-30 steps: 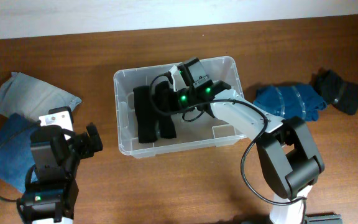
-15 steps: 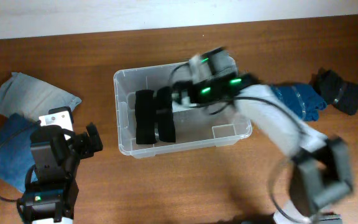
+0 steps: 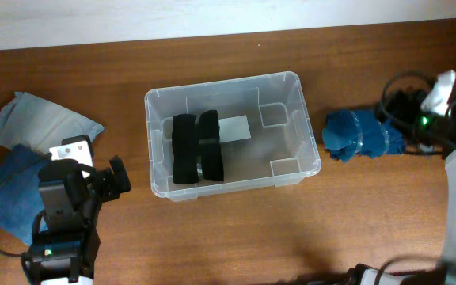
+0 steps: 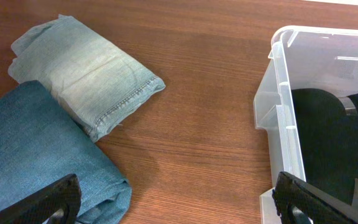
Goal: Pack container
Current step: 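Move the right gripper back to the teal taped garment and grasp it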
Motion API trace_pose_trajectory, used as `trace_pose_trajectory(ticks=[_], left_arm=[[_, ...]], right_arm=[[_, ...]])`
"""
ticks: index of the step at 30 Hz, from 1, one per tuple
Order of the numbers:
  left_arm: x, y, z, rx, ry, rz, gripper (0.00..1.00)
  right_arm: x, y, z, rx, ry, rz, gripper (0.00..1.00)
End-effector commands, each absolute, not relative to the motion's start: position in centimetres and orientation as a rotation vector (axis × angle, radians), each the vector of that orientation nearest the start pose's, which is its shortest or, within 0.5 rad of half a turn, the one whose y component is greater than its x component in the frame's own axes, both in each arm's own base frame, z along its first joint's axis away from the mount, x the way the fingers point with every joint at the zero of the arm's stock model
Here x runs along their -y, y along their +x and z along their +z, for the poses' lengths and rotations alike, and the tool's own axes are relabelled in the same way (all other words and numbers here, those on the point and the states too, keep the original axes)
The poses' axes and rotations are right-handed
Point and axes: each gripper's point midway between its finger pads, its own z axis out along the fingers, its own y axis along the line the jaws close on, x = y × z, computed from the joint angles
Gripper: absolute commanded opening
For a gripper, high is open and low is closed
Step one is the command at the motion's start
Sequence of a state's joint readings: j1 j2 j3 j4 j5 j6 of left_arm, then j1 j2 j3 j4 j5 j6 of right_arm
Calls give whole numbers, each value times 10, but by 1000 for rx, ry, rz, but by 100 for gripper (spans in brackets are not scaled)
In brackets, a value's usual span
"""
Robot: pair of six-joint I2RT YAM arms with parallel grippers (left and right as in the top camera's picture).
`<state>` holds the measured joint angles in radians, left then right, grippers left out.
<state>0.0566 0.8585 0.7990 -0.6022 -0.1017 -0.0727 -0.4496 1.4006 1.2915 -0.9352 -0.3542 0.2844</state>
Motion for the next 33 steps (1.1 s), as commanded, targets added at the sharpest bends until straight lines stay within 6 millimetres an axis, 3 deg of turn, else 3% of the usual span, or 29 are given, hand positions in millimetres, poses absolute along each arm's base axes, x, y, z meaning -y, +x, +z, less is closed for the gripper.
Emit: trace_pose_trajectory(ticks=[1,4,8,17,22,24,26,31,32,33], left_arm=[[-34,290,219,-2195,-211,92,99],[-34,290,219,-2195,-211,92,99],[-34,290,219,-2196,-211,92,100],[-34,291,218,-2197,-211,92,99],[-34,291,218,-2197,-211,92,99],[-34,291,218,-2197,-211,92,100],[-34,291,218,-2197,-211,92,99],[-34,291,218,-2197,-211,92,99],[-34,291,218,-2197,-211,92,99],[-34,291,218,-2197,-211,92,100]], right_arm=[[102,313,140,-2507,1011,512,98],[106,311,108,-2479,1086,562,99],[108,324,85,-2423,1044,605,98],[111,338,28,-2426,1129,683,98],[101,355,13,-2390,1072,838,100],[98,358,15,-2377,1051,869,85],[96,362,21,-2360,1019,895,53],[91,372,53,-2295,896,949,11],[90,374,63,-2278,864,955,4],[90,375,74,-2260,835,958,4]])
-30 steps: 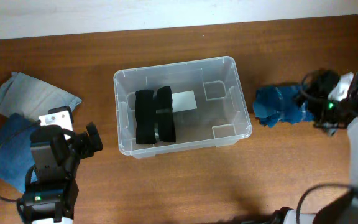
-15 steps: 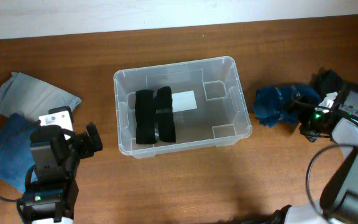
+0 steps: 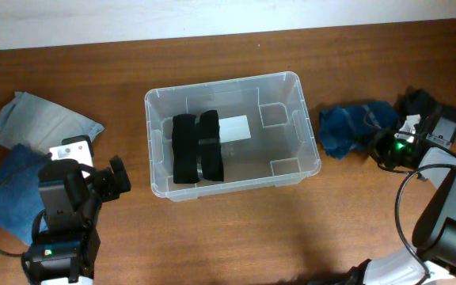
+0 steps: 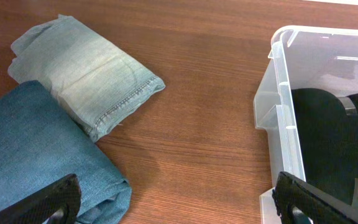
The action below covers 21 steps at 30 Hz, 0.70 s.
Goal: Pack container
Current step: 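Move the right gripper back to the teal taped garment and grasp it, then carry the teal garment into the container's right side and release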
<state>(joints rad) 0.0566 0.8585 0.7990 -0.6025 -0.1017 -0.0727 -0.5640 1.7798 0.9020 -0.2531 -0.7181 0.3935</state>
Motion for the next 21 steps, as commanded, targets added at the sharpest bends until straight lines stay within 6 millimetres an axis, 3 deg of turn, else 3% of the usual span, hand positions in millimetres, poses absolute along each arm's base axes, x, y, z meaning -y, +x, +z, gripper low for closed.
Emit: trace_pose_trajectory(ticks=[1,4,7,9,13,17,21], left_arm=[[-34,291,218,-2197,-211,93,100],[-34,291,218,-2197,-212,93,99],[-34,291,218,-2197,-212,93,100],[-34,291,218,-2197,-211,92,99],[-34,291,218,-2197,-211,92,99],[-34,291,218,-2197,-211,92,99],[-34,291,218,-2198,-211,92,99]], right_arm=[[90,376,86,-2245,812,951,4],[83,378,134,-2192,674,914,4],[64,375,188,-2147,475,844,4],[43,370,229,-2102,326,799,4],[-4,356,278,-2037,110,755,4],[-53,344,277,-2082,-44,753,4],[-97,339,235,-2237,-204,729,5]])
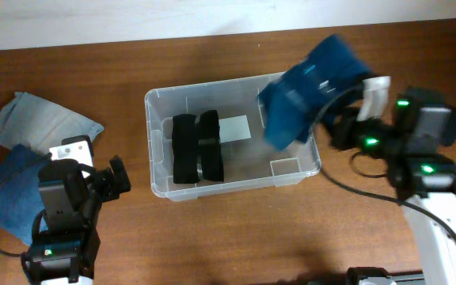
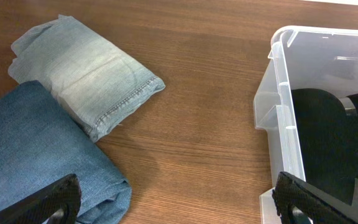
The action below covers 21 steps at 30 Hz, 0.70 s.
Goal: Pack container
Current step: 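Carry the teal garment into the container's right side and release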
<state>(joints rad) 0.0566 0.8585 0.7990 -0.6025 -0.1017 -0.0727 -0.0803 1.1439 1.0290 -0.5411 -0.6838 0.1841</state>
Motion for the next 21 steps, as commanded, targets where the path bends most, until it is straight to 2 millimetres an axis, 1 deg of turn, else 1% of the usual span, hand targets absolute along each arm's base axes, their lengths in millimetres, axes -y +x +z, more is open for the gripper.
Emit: trace_pose_trajectory(ticks=[1,3,4,6,8,9,10,13,15,16,17,18,19,20,21], left_arm=[[-34,291,218,-2200,-211,92,100],[-34,291,217,-2200,-211,92,99],[-34,291,217,-2200,-211,92,99],[-34,291,217,-2200,-211,92,99],[-34,291,217,-2200,-211,92,99],[-34,291,217,-2200,-211,92,99],[-34,291,217,-2200,-211,92,99],[-34,291,217,-2201,-211,92,99],[-34,291,217,-2201,-211,92,99],[-34,291,217,-2202,-211,92,99],[-34,291,217,-2203,-211,92,99],[-34,290,217,-2205,-211,92,99],[-34,290,217,-2205,-211,92,99],[-34,290,217,-2205,-211,93,99],[-34,290,217,-2204,-211,93,100]], right_arm=[[-109,338,222,-2273,-259,738,5],[-130,338,197,-2333,-365,755,6],[-137,340,180,-2374,-410,749,6],[-143,344,152,-2441,-468,719,6],[-142,349,124,-2511,-533,657,6],[-141,353,113,-2545,-552,627,6],[-139,358,104,-2578,-574,604,5],[-137,370,93,-2632,-598,572,4],[-131,378,87,-2671,-587,518,5],[-128,381,85,-2685,-588,492,12],[-127,381,86,-2687,-607,476,24],[-126,383,88,-2689,-611,461,40],[-126,384,91,-2688,-612,447,49],[-126,385,96,-2684,-615,435,53],[-126,386,100,-2680,-617,424,63]])
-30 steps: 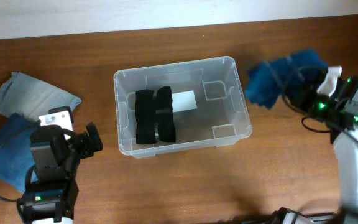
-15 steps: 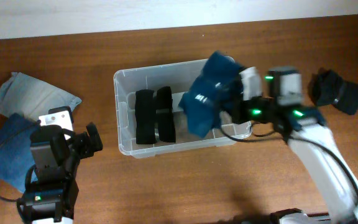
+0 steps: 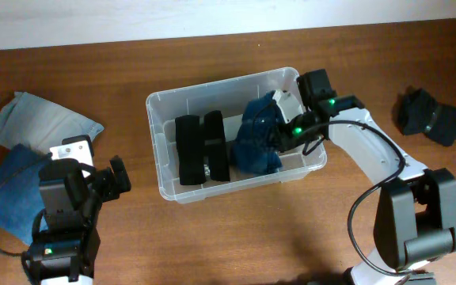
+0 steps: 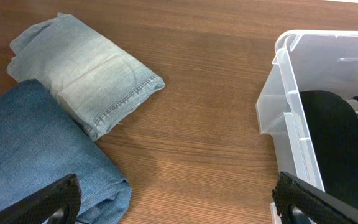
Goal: Pack container
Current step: 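Carry the teal garment into the container's right side and release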
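Note:
The clear plastic container (image 3: 212, 85) stands mid-table, its left wall (image 4: 273, 106) in the left wrist view. Two black folded pieces (image 3: 203, 149) stand in its left half, also seen as black fabric (image 4: 334, 143). A dark blue garment (image 3: 256, 142) lies in the right half. My right gripper (image 3: 275, 133) reaches over the right rim and is shut on that garment. My left gripper (image 3: 117, 178) hovers open and empty left of the container, over bare wood (image 4: 179, 208).
A folded light denim piece (image 3: 42, 119) (image 4: 86, 74) and a folded blue denim piece (image 3: 6, 190) (image 4: 36, 149) lie at the far left. A black garment (image 3: 427, 115) lies at the right edge of the table.
My right gripper has gone from holding the dark blue garment in the air over the container's right rim to down inside it. The container has shifted slightly to the right. The left arm is unmoved.
The blue garment first lay on the table right of the container with my right gripper at it. Then it hung lifted above the container's right end. Now it sits inside beside the black pieces. A black garment shows at the right edge. The left arm stayed put.

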Motion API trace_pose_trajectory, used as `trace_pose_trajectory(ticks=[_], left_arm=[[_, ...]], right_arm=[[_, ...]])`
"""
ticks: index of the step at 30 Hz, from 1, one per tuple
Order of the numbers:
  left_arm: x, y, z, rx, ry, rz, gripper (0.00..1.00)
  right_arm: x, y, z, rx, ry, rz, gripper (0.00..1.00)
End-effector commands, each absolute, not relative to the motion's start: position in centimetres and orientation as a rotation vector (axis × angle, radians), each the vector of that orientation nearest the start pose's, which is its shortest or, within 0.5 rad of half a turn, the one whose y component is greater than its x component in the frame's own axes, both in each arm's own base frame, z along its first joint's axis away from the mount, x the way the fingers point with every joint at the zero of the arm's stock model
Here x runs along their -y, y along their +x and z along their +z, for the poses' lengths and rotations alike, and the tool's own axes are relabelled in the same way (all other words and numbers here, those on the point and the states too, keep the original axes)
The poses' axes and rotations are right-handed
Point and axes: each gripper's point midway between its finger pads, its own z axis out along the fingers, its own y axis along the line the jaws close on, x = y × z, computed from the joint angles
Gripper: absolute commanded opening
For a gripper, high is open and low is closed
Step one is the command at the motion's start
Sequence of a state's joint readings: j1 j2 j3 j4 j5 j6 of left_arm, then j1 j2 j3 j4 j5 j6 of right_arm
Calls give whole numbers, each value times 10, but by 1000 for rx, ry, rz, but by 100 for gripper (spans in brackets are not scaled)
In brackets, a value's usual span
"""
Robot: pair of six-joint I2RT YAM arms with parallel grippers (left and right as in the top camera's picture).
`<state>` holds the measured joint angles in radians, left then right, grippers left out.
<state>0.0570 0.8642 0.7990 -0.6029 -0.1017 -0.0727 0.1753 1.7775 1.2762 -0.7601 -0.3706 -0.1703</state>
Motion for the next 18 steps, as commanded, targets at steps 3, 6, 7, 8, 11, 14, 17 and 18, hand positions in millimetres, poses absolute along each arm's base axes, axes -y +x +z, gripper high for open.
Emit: trace_pose_trajectory(ticks=[3,6,7,8,11,14,17,18], left_arm=[[-34,290,217,-2205,-211,93,99],[-34,290,216,-2208,-211,93,99],[-34,290,216,-2208,-211,93,99],[-34,290,216,-2208,-211,93,99],[-34,290,216,-2208,-211,93,99],[-34,290,216,-2208,-211,93,99],[-34,290,216,-2208,-211,93,99],[-34,290,216,-2207,-211,93,99]], right_arm=[[-130,389,118,-2670,-633,408,89],[-134,390,143,-2661,-649,391,100],[-134,392,154,-2649,-648,378,99],[-133,396,165,-2634,-630,364,99],[-108,411,194,-2617,-415,229,99],[-68,419,215,-2601,-153,92,99],[-39,415,213,-2629,-30,81,99],[-32,412,209,-2650,-6,79,99]])
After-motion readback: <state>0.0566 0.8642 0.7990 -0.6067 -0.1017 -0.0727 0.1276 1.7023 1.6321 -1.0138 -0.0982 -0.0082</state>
